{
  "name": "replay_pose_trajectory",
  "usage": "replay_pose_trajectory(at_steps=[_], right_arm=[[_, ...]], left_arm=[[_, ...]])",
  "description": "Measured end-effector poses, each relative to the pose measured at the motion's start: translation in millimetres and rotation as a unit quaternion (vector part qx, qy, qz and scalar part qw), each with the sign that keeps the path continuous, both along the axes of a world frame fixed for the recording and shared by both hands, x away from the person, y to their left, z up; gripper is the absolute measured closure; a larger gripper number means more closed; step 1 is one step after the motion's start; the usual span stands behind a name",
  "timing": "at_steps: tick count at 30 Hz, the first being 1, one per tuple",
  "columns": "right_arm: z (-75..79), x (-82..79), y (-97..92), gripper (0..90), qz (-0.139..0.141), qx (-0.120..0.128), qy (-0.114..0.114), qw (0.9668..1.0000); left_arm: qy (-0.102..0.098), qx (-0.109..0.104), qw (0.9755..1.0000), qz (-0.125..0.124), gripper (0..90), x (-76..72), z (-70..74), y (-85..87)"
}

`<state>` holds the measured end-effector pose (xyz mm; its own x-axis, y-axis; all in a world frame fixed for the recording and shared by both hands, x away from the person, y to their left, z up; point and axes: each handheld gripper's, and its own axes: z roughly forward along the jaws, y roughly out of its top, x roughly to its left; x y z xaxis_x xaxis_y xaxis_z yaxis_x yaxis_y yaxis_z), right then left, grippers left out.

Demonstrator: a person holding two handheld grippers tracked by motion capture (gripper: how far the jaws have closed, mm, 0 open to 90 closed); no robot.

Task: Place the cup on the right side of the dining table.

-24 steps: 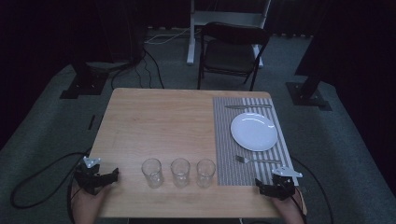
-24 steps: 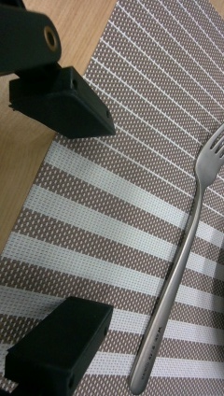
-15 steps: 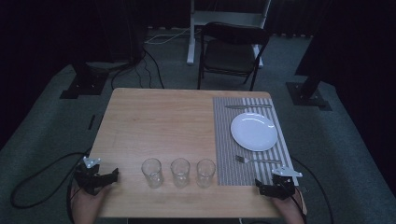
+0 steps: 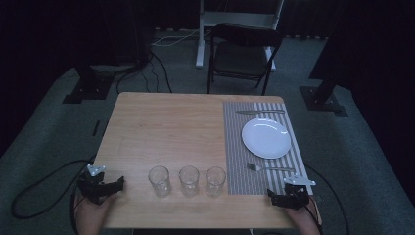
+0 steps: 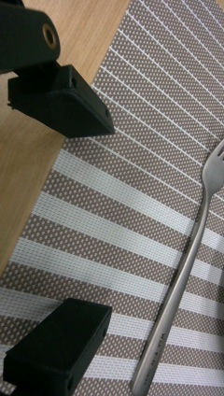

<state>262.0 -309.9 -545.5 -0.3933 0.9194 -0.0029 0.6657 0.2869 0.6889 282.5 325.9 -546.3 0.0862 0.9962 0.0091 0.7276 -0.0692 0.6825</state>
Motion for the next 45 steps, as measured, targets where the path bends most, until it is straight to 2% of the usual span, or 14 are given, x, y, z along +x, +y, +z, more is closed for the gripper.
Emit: replay_pose_trajectory(at_steps=[7, 14, 28, 38, 40, 43, 45], right_arm=[[5.5, -3.1, 2.9, 13.3, 0.01, 0.002, -0.001, 0.9999], [17.7, -2.4, 11.8, 13.3, 0.042, 0.007, 0.009, 0.9991], [42.0, 0.9, 36.0, 13.9, 0.083, 0.025, -0.012, 0.9962], [62.5, 5.3, 59.8, 13.9, 0.12, 0.032, -0.025, 0.9919], [69.2, 6.7, 66.9, 13.9, 0.133, 0.04, -0.03, 0.9898], [74.0, 7.8, 72.9, 13.9, 0.14, 0.041, -0.035, 0.9887], [80.7, 9.7, 81.7, 13.9, 0.155, 0.047, -0.037, 0.9861]], left_arm=[[-0.001, 0.0, 1.0, 0.0, 0.2, 0.2, -0.2, -0.1], [0.0, 0.0, 1.0, 0.0, 0.2, 0.2, -0.1, -0.1], [0.0, 0.0, 1.0, 0.0, 0.2, 0.2, 0.0, 0.0], [0.0, 0.0, 1.0, 0.0, 0.2, 0.2, -0.1, 0.0], [0.0, 0.0, 1.0, 0.0, 0.2, 0.2, -0.1, 0.0], [0.0, 0.0, 1.0, 0.0, 0.2, 0.2, -0.1, 0.0], [0.0, 0.0, 1.0, 0.0, 0.2, 0.2, -0.1, -0.1]])
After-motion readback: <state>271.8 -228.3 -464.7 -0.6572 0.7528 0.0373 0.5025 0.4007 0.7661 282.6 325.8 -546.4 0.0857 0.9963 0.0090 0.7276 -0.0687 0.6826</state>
